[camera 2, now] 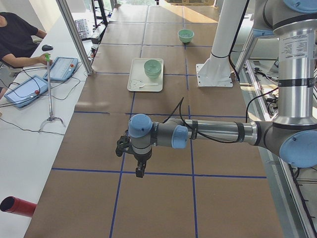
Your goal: Stack green bowls together
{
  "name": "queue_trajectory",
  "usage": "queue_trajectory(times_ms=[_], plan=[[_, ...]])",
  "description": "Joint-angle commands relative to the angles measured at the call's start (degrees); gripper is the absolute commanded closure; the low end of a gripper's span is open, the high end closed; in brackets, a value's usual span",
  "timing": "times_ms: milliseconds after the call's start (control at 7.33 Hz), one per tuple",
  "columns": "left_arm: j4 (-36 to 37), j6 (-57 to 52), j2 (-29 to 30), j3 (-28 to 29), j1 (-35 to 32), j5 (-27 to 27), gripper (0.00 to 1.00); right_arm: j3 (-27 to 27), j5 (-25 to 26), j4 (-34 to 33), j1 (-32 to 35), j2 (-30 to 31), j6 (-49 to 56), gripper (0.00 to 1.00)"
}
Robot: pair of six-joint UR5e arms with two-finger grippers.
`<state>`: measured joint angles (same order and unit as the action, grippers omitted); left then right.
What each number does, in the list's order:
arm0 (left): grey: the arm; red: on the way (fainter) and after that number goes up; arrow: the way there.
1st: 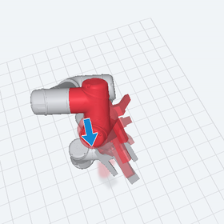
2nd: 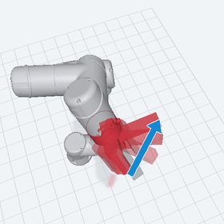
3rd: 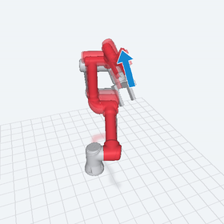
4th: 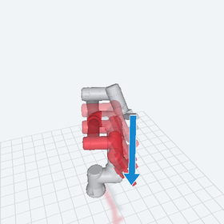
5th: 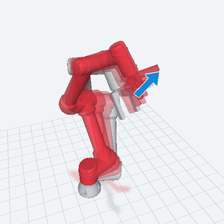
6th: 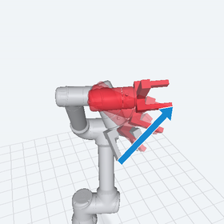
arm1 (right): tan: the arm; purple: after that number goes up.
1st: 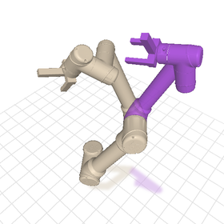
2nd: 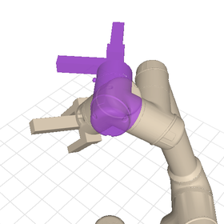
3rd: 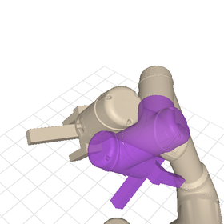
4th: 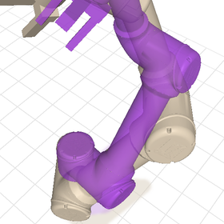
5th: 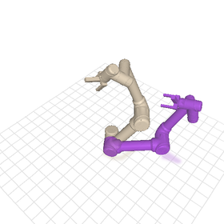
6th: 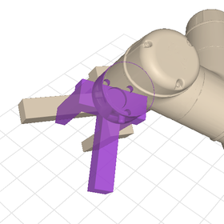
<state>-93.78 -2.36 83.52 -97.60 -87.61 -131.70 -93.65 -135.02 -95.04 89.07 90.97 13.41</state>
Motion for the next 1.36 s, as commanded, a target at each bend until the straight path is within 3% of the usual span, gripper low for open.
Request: queue_trajectory(times_ms=[0, 1227], plan=[[2.18, 0.6, -0.29, 0.04, -1.33, -2.14, 0.0, 0.22, -0.33, 0.03, 0.23, 0.44, -2.25, 0.0], [3.43, 0.42, 0.77, -0.22, -2.04, -2.15, 0.0, 0.04, -2.18, 0.03, 2.34, 0.79, -2.16, 0.0]])
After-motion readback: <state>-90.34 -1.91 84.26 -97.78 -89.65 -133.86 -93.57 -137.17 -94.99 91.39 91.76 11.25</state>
